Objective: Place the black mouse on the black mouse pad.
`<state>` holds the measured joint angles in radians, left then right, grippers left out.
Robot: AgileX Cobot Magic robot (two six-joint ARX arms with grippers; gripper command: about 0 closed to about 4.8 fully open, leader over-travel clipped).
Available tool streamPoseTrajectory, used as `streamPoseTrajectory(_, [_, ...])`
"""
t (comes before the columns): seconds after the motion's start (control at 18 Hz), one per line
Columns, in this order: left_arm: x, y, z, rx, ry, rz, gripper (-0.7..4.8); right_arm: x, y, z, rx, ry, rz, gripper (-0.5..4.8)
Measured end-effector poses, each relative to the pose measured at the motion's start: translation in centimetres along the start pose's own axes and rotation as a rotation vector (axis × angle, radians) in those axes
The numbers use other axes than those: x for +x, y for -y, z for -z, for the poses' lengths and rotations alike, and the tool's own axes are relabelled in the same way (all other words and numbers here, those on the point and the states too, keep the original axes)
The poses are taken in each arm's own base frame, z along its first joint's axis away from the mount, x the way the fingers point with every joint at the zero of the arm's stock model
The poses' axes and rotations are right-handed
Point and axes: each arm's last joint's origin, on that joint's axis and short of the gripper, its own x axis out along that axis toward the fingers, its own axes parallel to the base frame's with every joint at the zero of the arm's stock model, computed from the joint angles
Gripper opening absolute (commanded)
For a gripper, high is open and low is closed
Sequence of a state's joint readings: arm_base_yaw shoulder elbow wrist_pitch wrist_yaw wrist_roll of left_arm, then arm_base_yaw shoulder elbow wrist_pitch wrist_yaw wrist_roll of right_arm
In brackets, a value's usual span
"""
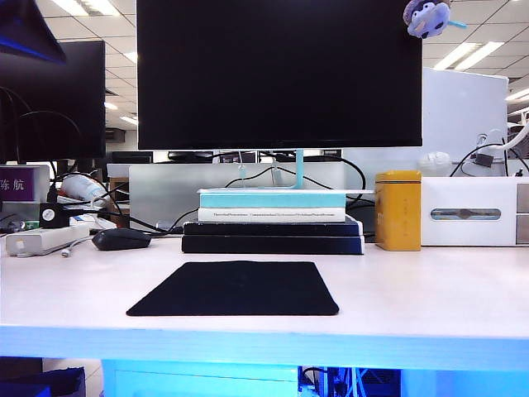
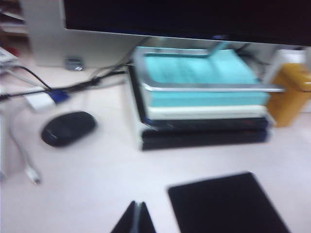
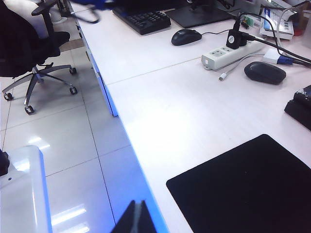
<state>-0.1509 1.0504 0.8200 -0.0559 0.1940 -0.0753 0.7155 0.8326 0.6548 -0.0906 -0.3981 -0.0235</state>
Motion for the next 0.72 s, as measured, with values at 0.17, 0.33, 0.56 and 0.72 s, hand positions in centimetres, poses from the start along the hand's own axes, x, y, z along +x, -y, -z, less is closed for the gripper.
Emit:
streamPoseTrajectory(0.17, [2.3,-0.9,-2.5,-0.006,-0.023,0.008,-0.06,0.0,-0.1,0.0,0.000,0.000,-0.023,-0.06])
streamPoseTrajectory(0.33, [3.8,-3.1,-8.6,0.049,-0.188,-0.024,-0.06,0.0,-0.1,0.4,0.016,-0.038,-0.023,-0.06])
streamPoseTrajectory(0.56, [6.2,-4.2,-8.9,0.036,-0.260,-0.015,-0.06,0.0,-0.1,0.6,0.025,-0.058,-0.024,-0.06])
streamPoseTrajectory(0.72, [9.9,-5.4,-8.0,-0.010,-0.316,0.007,-0.06,0.0,-0.1,0.6,0.025,-0.058,-0.026,-0.06])
